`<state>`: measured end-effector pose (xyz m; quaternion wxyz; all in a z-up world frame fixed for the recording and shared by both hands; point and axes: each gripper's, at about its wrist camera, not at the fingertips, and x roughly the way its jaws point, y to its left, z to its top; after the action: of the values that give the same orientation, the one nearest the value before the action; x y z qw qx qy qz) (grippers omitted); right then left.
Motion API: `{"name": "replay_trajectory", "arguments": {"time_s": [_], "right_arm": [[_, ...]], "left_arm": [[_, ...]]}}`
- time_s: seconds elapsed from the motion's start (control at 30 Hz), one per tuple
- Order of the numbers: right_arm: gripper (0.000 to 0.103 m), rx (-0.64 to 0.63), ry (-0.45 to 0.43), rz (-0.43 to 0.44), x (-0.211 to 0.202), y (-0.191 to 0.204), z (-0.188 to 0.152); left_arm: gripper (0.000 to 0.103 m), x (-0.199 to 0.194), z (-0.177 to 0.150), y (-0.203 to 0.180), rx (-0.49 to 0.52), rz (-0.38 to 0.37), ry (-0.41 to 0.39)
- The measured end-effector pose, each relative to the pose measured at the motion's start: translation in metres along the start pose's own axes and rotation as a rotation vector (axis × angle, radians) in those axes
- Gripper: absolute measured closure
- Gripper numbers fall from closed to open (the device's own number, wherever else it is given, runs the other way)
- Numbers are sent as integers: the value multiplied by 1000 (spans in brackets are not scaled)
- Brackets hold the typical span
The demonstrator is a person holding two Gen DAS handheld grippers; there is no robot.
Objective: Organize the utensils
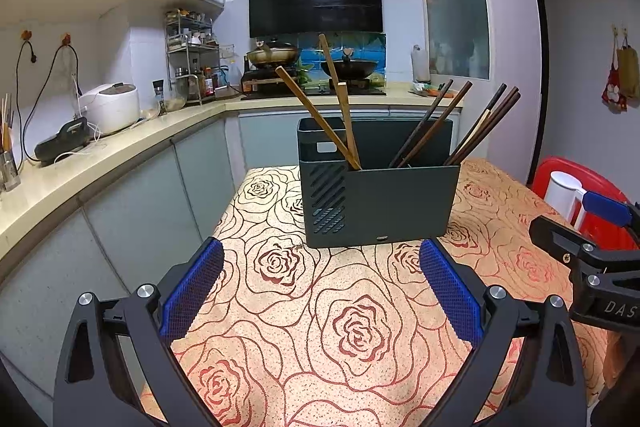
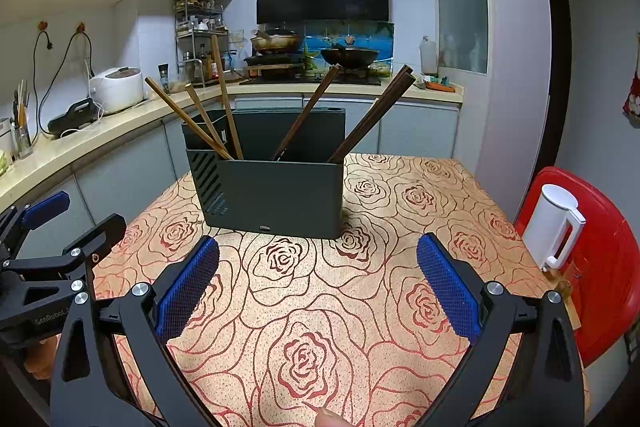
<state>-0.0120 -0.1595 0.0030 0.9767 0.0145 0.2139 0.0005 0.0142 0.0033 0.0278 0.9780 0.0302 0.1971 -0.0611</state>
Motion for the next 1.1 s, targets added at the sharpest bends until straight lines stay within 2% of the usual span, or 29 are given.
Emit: {"name": "replay_trajectory", "arguments": {"time_s": [0.13,0.37,1.1], "right_arm": [[7,1,7,-4,1,-2,-3],[7,2,14,-3,4,-3,-3],[7,0,27,-3,9,-3,-6]], "left_arm": [[8,3,-2,3,-18,-11,10],[8,9,-2,3,-25,19,39],[8,9,-5,-2,-11,18,43]]}}
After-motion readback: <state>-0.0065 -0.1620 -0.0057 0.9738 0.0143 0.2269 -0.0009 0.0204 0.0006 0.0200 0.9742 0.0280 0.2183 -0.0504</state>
